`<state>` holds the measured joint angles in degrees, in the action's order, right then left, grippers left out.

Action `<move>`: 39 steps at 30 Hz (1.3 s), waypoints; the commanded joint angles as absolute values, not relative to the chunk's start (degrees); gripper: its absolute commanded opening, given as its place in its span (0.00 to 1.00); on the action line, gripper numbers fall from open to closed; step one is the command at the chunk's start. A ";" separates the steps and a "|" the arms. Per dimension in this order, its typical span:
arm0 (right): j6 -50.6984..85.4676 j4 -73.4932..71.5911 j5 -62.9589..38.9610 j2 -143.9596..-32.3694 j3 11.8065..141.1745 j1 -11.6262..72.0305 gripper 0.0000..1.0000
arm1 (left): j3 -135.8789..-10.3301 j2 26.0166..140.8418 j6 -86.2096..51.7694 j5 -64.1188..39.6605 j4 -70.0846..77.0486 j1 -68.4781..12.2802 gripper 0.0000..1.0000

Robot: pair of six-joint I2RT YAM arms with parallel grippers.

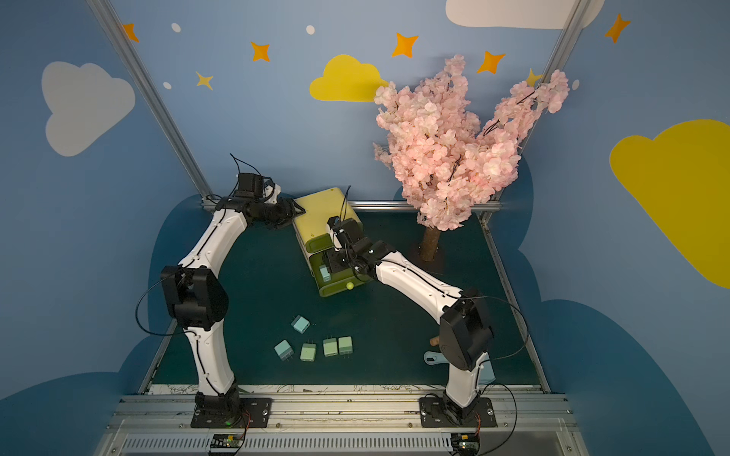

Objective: Place the plugs into the drawer by color
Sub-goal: Pick up the plug from the center of the board.

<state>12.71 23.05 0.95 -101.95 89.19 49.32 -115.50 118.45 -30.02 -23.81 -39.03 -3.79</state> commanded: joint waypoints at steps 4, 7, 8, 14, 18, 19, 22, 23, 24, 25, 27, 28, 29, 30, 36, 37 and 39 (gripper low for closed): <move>2.80 20.09 6.13 -104.81 83.37 62.55 0.59 | -114.88 119.88 -29.52 -22.90 -42.54 -3.44 0.69; 1.60 20.08 7.07 -108.61 83.88 66.19 0.58 | -115.04 119.80 -29.15 -22.49 -42.80 -3.40 0.69; 1.40 19.91 7.25 -109.69 84.02 66.94 0.57 | -115.01 119.80 -29.14 -22.44 -42.80 -3.35 0.69; 0.71 23.63 8.40 -118.32 89.47 68.34 0.58 | -115.05 120.06 -29.14 -22.68 -42.80 -3.43 0.69; 0.65 24.19 7.28 -120.78 91.27 67.86 0.62 | -115.07 119.80 -28.93 -22.44 -42.98 -3.42 0.69; 0.83 24.17 6.87 -121.16 91.56 67.55 0.63 | -115.11 119.82 -28.95 -22.49 -42.98 -3.39 0.69; 0.97 24.56 6.16 -122.35 92.53 67.15 0.66 | -115.09 119.82 -29.09 -22.63 -42.98 -3.34 0.69; 1.09 24.58 6.00 -122.87 92.79 67.06 0.66 | -115.05 119.81 -29.14 -22.68 -42.98 -3.34 0.69; 1.23 24.53 5.74 -123.40 93.11 66.93 0.66 | -115.03 119.84 -29.09 -22.64 -42.98 -3.43 0.69; 1.35 24.69 5.46 -123.93 93.47 66.92 0.66 | -115.01 119.80 -29.09 -22.76 -42.98 -3.39 0.69; 1.67 24.96 5.10 -125.19 94.27 66.66 0.66 | -114.92 119.85 -29.10 -22.60 -42.98 -3.45 0.69; 1.79 25.03 4.95 -125.68 94.61 66.62 0.66 | -114.95 119.75 -29.10 -22.59 -42.98 -3.46 0.69; 1.93 25.05 4.76 -126.14 94.82 66.49 0.66 | -114.92 119.71 -29.01 -22.59 -42.98 -3.36 0.69; 2.07 25.13 4.51 -126.53 94.98 66.30 0.66 | -114.87 119.78 -29.01 -22.51 -42.98 -3.42 0.69; 2.86 26.00 4.13 -128.10 95.95 65.81 0.64 | -114.86 119.94 -29.27 -22.59 -42.89 -3.48 0.69; 3.01 26.12 4.21 -128.02 95.99 65.83 0.61 | -114.83 119.95 -29.24 -22.59 -42.89 -3.51 0.69; 3.25 26.01 4.30 -127.18 95.72 65.85 0.55 | -114.70 119.97 -29.26 -22.50 -42.81 -3.48 0.69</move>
